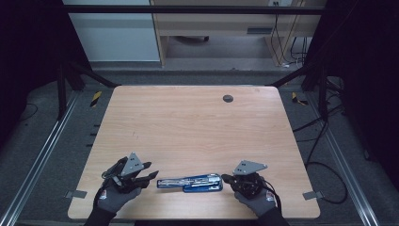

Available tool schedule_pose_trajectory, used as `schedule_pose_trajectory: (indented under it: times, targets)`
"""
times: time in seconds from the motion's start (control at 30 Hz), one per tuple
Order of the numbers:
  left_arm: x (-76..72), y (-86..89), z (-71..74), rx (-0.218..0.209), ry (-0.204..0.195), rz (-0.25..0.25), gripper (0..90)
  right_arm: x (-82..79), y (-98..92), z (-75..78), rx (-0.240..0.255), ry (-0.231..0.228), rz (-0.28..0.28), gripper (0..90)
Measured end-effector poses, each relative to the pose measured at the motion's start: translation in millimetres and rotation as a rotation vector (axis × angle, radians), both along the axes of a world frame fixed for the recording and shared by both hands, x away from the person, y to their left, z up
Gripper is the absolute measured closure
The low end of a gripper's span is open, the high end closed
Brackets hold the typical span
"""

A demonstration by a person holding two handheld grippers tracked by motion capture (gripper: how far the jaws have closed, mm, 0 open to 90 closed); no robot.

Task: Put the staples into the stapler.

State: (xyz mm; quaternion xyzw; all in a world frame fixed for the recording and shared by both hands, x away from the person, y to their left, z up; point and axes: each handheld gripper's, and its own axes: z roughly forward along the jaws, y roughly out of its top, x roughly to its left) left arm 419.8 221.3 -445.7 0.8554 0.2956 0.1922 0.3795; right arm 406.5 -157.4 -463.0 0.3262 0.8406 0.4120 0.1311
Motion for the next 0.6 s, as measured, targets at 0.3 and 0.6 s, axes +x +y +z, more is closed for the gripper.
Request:
schedule_pose_trajectory:
  times: [0.3,0.6]
  targets:
    - [-1.7,-3.9,0.8,0.005,0.018,-0.056,54.7,-4.3,4.2,-6.5,-0.002,0.016,0.007,90.0]
    - [-3.5,-8.5,1.9,0.035,0.039,-0.132,53.1,-5.1,6.8,-8.8,-0.003,0.021,0.021,90.0]
